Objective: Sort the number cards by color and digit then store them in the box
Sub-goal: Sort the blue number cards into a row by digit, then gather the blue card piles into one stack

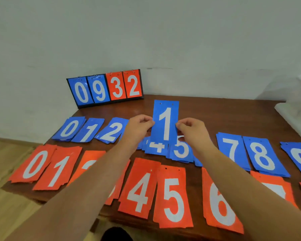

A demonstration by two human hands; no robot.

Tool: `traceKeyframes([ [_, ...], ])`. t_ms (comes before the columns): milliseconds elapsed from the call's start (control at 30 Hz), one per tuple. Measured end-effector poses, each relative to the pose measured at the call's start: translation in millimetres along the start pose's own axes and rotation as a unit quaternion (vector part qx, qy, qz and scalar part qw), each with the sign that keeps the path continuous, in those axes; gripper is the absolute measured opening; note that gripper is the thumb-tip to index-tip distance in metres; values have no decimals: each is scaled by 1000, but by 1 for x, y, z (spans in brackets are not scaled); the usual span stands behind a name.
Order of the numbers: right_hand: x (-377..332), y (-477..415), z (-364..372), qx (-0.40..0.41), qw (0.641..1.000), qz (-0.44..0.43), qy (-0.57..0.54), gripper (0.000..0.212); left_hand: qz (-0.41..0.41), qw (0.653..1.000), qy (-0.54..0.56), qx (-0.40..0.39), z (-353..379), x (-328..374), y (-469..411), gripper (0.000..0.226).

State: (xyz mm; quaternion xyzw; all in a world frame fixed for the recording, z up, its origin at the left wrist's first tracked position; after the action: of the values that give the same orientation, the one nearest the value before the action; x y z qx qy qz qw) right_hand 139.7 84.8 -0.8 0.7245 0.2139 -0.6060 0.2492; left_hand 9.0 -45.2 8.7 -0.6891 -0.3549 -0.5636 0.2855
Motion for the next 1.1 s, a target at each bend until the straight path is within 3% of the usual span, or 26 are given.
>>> traceKeyframes([
  [233,-22,-81,35,-40,996,73,20,12,-63,998,-17,20,-12,4,-82,8],
  [567,-106,-60,44,-120,973,187,70,11,-208,976,-28,59,-52,73,-52,9],
  [867,-142,-37,117,-180,958,185,124,4,-265,958,-5,107,-129,84,-26,4],
  [1100,-121,-40,208,-175,943,194,204,13,-262,960,-68,74,-211,40,-55,13],
])
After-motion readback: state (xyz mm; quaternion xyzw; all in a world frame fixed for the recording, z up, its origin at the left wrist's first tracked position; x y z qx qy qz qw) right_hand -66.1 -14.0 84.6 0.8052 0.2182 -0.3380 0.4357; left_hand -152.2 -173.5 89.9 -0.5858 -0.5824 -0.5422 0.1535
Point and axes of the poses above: each hand's wrist, its own y-axis away from the middle knuckle, its own z-axis out of the palm, x = y × z, the point moved 1 cm from there along -y, towards the middle knuckle, and after that the axes turned 3 degrees about z, right-handed, at the moved point
